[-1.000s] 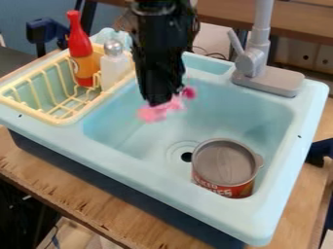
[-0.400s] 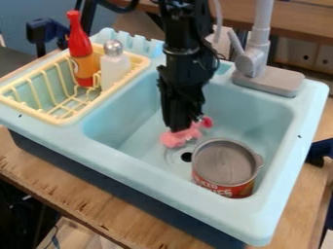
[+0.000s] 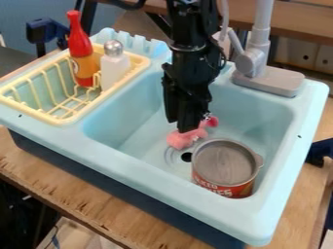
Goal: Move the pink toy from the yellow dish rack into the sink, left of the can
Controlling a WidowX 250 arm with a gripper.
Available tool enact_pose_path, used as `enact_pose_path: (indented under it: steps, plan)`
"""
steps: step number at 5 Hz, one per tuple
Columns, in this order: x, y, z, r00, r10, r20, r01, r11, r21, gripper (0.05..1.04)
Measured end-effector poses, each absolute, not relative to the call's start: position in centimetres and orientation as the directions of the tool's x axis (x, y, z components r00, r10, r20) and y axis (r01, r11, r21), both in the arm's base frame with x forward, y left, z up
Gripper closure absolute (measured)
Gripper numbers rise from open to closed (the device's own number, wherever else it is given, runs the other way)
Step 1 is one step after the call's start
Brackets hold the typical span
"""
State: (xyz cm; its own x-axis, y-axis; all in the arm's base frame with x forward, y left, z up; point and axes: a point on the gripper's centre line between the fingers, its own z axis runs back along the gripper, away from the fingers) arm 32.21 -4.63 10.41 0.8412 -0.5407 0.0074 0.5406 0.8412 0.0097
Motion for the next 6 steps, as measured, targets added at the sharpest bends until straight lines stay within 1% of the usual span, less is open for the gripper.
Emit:
enact_pose_path:
  steps: [1,2,3,4,5,6]
  plan:
    - [31.3,-4.9,12.4,0.857,-0.515,0.007,0.514,0.857,0.037,0.162]
    - [30.2,-5.3,15.8,0.857,-0.512,0.052,0.506,0.857,0.098,0.078]
    - [28.3,-5.6,17.8,0.833,-0.552,-0.034,0.553,0.833,0.034,0.083]
    - [26.4,-4.7,19.6,0.862,-0.506,-0.035,0.507,0.861,0.03,0.083]
    - [25.2,-1.8,19.3,0.934,-0.357,-0.027,0.358,0.933,0.034,0.083]
    - [24.5,-1.0,19.9,0.944,-0.328,-0.027,0.329,0.942,0.063,0.083]
